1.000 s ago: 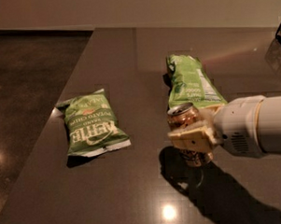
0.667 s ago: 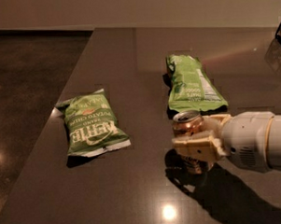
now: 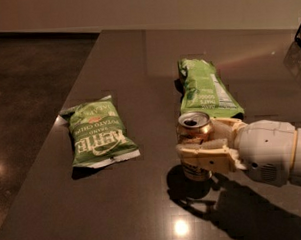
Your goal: Place orange can upright
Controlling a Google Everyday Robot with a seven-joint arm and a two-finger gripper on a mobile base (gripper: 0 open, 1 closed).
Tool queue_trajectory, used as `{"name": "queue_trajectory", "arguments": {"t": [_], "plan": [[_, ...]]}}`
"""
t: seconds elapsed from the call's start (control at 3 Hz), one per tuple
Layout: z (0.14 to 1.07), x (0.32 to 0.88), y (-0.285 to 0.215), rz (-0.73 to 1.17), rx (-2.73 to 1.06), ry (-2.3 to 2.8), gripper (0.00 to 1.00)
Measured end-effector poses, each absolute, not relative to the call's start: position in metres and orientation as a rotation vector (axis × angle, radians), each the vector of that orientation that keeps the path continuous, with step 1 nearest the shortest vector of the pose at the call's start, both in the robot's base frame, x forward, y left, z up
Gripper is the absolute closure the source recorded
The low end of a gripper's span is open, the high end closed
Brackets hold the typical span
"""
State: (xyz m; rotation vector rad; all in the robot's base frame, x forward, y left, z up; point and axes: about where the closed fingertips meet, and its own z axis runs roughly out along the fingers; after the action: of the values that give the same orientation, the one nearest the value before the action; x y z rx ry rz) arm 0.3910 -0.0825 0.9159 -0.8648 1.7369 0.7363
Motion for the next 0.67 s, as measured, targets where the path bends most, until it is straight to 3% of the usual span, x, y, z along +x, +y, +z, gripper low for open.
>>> {"name": "queue_trajectory", "arguments": {"t": [0.67], "plan": [[0.9222,0.3871,-0.0799,0.642,-1.081,1.492,1.0]]}}
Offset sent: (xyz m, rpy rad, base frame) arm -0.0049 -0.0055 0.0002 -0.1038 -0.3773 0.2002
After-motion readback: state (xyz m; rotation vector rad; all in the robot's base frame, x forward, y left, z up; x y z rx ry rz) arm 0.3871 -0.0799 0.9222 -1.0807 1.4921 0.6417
